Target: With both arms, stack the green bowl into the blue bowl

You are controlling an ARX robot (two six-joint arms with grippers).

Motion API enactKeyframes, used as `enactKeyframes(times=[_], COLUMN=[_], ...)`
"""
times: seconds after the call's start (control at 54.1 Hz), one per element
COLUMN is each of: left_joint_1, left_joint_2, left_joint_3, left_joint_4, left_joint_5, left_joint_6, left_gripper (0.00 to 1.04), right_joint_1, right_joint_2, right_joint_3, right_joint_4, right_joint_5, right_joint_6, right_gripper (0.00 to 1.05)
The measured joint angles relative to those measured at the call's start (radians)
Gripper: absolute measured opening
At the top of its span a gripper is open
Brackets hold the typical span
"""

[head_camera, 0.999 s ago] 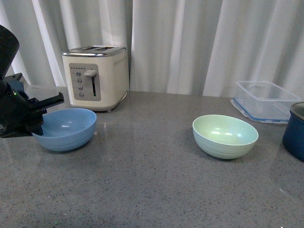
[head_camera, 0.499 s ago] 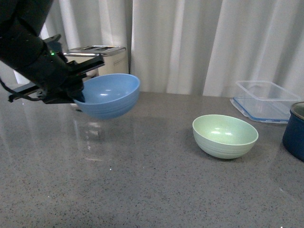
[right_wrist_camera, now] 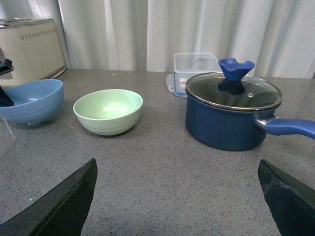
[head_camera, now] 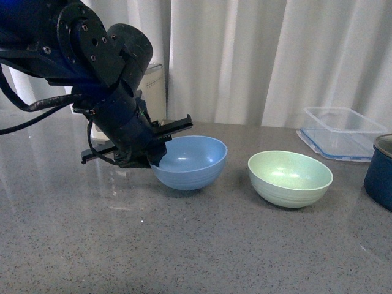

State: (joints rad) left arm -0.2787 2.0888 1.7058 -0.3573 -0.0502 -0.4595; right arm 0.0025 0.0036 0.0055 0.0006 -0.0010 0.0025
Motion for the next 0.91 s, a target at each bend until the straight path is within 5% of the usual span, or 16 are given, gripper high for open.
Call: enactKeyframes(times=[0.277,0.518,0.758,0.906], left_joint_1=[-0.013,-0.011,0.009,0.026], left_joint_2=[0.060,0.003,-0.309,-0.429], left_joint_3=[0.060,0.018,-0.192,-0.463], left_joint_4=[-0.030,0.011,0.259,0.732], left_joint_5=[-0.005,0.029,-0.006,-0.181], left_joint_6=[-0.014,0.016,0.121,0.319], left_gripper=[0.08,0.53,1.00,0.78], right_joint_1=[0.000,0.000,0.000,0.000], right_joint_2=[0.000,0.000,0.000,0.000], right_joint_3=[0.000,0.000,0.000,0.000], right_joint_4=[0.000,0.000,0.000,0.000], right_joint_5=[0.000,0.000,0.000,0.000], right_joint_6=[0.000,0.000,0.000,0.000], right_gripper=[0.95,0.95,0.95,0.95])
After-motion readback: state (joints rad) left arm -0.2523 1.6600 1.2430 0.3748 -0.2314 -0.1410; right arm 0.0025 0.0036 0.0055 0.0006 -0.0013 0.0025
